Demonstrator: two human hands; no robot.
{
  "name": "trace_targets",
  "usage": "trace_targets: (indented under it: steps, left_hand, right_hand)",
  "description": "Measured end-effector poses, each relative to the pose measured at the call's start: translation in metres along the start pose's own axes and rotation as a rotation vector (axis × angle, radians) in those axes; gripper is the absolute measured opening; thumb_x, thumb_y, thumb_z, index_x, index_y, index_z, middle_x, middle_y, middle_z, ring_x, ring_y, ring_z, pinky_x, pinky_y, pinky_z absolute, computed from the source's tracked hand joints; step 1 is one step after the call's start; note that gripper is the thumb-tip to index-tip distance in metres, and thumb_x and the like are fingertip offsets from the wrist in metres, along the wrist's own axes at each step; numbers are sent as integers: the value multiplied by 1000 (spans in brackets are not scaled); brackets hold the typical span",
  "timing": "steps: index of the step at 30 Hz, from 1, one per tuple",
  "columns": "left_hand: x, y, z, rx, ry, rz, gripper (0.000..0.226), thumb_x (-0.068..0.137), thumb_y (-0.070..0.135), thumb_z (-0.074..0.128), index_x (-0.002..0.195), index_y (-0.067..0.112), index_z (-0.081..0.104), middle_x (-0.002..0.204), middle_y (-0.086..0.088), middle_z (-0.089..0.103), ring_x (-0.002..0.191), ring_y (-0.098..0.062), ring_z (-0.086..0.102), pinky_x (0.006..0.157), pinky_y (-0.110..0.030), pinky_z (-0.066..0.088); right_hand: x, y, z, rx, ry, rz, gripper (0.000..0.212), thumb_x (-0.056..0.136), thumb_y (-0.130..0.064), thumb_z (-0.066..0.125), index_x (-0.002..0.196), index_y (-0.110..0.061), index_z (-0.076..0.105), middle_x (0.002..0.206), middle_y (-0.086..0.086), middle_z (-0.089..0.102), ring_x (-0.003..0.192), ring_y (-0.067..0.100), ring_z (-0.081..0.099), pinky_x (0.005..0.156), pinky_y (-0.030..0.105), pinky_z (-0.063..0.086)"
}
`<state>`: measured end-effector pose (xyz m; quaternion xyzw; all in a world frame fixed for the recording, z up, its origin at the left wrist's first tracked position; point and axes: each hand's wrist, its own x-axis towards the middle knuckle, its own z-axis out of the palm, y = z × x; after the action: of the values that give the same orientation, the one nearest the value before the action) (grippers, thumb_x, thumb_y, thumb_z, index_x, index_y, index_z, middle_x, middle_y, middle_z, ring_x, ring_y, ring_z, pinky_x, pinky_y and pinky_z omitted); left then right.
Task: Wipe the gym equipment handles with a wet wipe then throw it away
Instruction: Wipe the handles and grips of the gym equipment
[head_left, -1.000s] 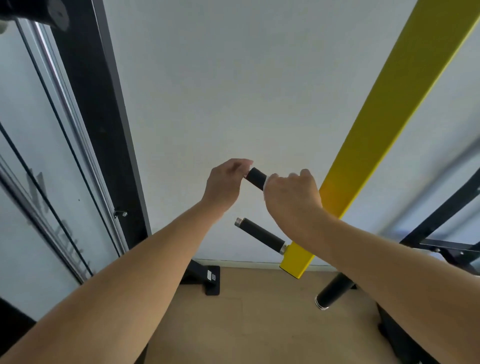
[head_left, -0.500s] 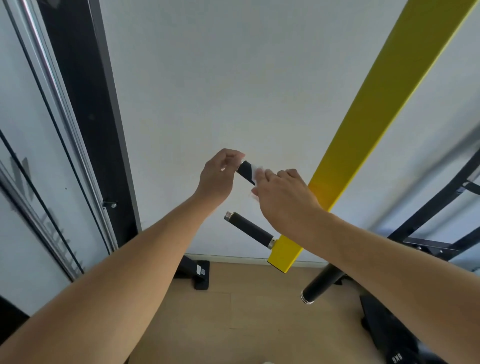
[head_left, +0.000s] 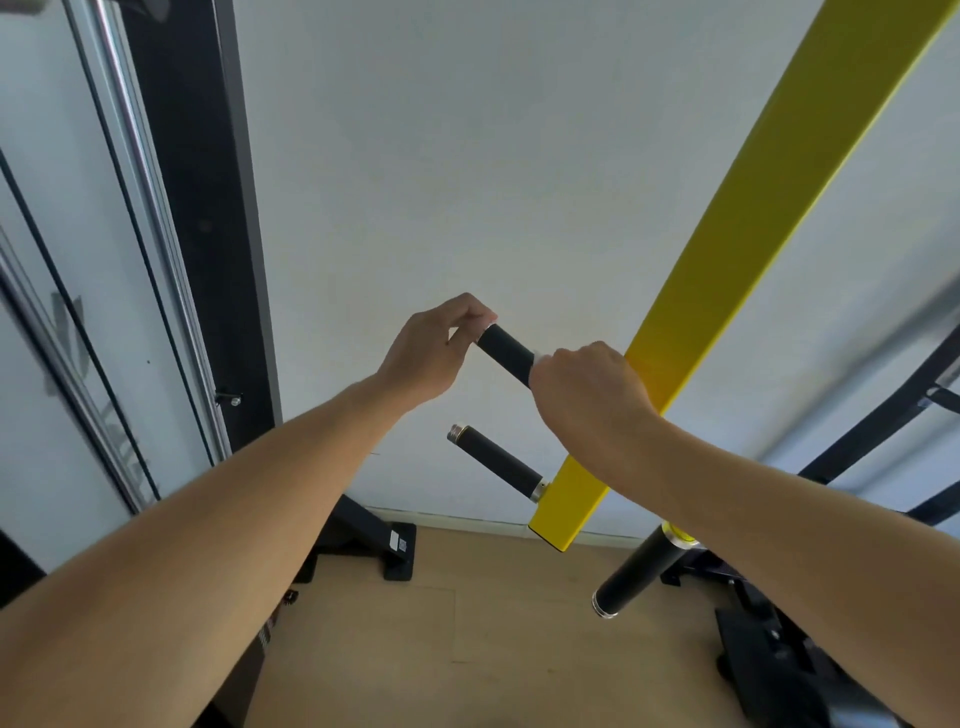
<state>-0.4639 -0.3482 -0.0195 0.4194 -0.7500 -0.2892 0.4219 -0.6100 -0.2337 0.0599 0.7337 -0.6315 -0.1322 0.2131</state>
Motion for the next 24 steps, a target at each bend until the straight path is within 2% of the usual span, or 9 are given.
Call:
trace_targets:
  steps: [3,6,8,10,12,15,17,21,24]
  left_hand:
    - [-3,-1,-4,58,-17,30,21,105,44,45,112,36,63,116,21,70,97,-27,69,90,-41,54]
    - [-2,-1,-8,100,-36,57,20,107,36,45,115,32,62,116,21,70,106,-19,68,93,-43,53]
    - [-2,0,-9,108,-40,52,18,106,35,45,114,33,61,114,21,70,102,-25,69,91,-44,53]
    - [-2,0,-8,106,-39,38,18,106,36,45,113,34,61,114,21,69,103,-23,68,91,-42,53]
    - [-2,-1,-8,96,-34,31,18,106,35,45,113,34,62,114,21,69,107,-15,67,92,-40,52]
    - [-3,2,-7,88,-25,34,19,106,34,46,113,34,64,109,23,70,104,-9,66,89,-37,53]
    - [-3,5,-7,96,-21,24,20,106,32,46,114,32,65,102,23,70,98,-8,66,85,-34,52]
    - [-2,8,-7,105,-30,-1,28,106,23,39,106,37,63,92,21,71,69,-18,61,63,-34,47]
    - [-2,4,-7,106,-13,16,27,105,21,40,106,36,63,86,27,69,63,-3,57,59,-25,41]
  right_hand:
    - [13,-5,3,95,30,52,21,103,-17,55,122,-9,57,64,-1,41,69,20,54,62,30,43]
    - [25,-10,7,158,72,47,21,106,-23,50,122,-10,52,69,0,49,71,19,54,63,31,38]
    - [20,-9,7,78,80,22,26,107,-26,48,126,-9,50,68,-1,47,61,17,48,61,31,37]
    - [6,-5,4,-22,51,-29,30,108,-27,45,129,-7,49,65,0,38,57,16,44,58,30,37]
    - [-6,-3,0,-29,22,-91,30,107,-19,44,133,-5,49,68,1,33,66,17,49,60,30,37]
    - [-2,-5,4,23,62,-78,35,103,-9,48,138,-3,44,90,5,58,84,23,60,74,33,46]
    - [9,-9,7,94,64,2,41,102,-10,53,141,-4,41,105,8,68,93,27,63,81,35,52]
    - [37,-20,7,123,121,31,30,105,-12,50,134,-8,47,102,6,70,96,28,68,83,34,53]
    - [40,-22,8,154,129,40,24,106,-15,46,130,-10,49,91,2,65,94,27,69,84,33,49]
